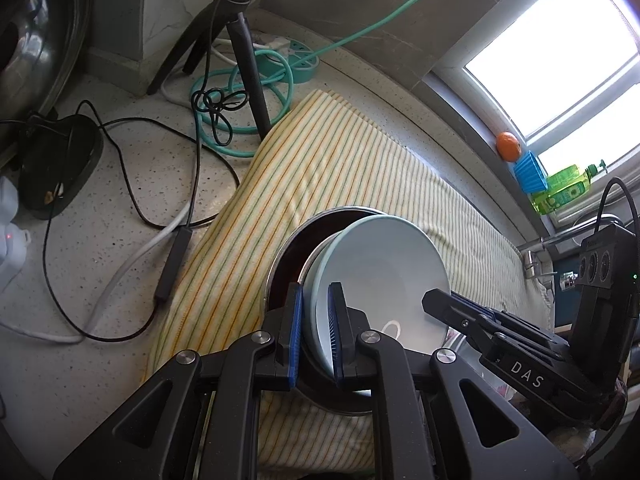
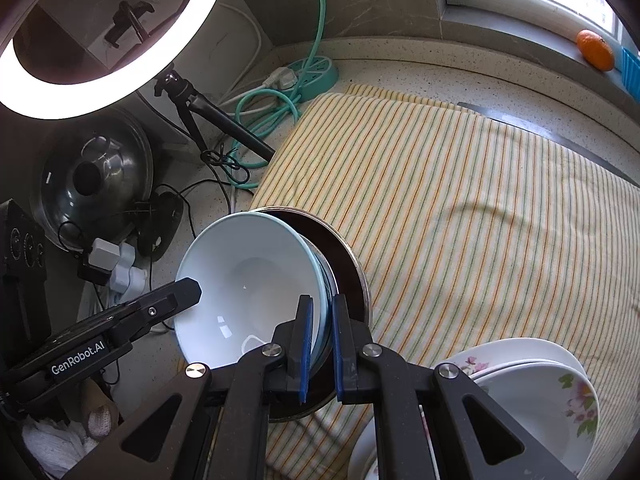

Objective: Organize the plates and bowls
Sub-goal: 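Lower the pale blue bowl into the steel bowls with the right gripper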

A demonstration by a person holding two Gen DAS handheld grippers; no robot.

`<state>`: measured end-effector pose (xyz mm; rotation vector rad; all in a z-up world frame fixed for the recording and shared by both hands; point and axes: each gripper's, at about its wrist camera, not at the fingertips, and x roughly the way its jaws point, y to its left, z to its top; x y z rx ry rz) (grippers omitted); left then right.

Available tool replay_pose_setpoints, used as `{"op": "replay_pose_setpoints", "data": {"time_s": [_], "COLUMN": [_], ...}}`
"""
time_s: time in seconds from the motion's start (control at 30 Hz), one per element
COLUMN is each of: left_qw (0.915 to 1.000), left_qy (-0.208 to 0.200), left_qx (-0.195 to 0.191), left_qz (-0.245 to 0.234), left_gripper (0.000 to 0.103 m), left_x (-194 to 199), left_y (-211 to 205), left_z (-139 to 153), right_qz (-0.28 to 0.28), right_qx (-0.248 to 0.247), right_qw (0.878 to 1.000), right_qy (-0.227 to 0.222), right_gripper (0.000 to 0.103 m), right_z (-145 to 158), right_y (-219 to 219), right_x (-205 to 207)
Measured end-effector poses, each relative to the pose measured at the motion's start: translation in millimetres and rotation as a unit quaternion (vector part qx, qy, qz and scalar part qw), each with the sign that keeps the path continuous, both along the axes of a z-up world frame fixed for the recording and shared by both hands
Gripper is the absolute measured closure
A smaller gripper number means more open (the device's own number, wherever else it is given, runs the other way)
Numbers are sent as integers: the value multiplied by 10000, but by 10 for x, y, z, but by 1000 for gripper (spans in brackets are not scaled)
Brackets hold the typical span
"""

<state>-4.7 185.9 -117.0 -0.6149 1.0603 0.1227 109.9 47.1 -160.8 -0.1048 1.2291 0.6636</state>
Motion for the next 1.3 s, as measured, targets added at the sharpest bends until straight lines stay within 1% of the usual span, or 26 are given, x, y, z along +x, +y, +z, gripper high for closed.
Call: {"op": "replay_pose_setpoints", "data": {"time_s": [0.23, 0.3, 0.4, 0.63, 0.83, 1.1, 1.3], "left_qw": [10000, 10000, 10000, 10000, 10000, 9998, 9997], "left_qy": [20, 27, 34, 15, -22, -179, -210], "left_qx": [-29, -45, -22, -67, -58, -21, 69], "left_qz": [-3, -3, -23, -20, -9, 50, 92], "left_gripper": [92, 92, 92, 92, 92, 92, 92], "left_x": [-4, -4, 1, -14, -30, -74, -60], "left_y": [6, 7, 3, 2, -5, 19, 60], "left_z": [-1, -2, 6, 37, 91, 196, 176], "right_qz": [52, 77, 100, 78, 143, 60, -59], "right_qx": [-44, -31, -63, -5, 41, 170, 184], "right_qw": [10000, 10000, 9999, 10000, 9999, 9997, 9996], "right_qy": [-36, -23, -41, -8, -67, -179, -194], "right_gripper": [94, 92, 92, 91, 85, 85, 85], "right_z": [-6, -6, -6, 24, 94, 194, 228], "right_y": [17, 17, 24, 13, 4, -55, -116], "right_x": [-9, -11, -16, -16, -30, -55, -35]}}
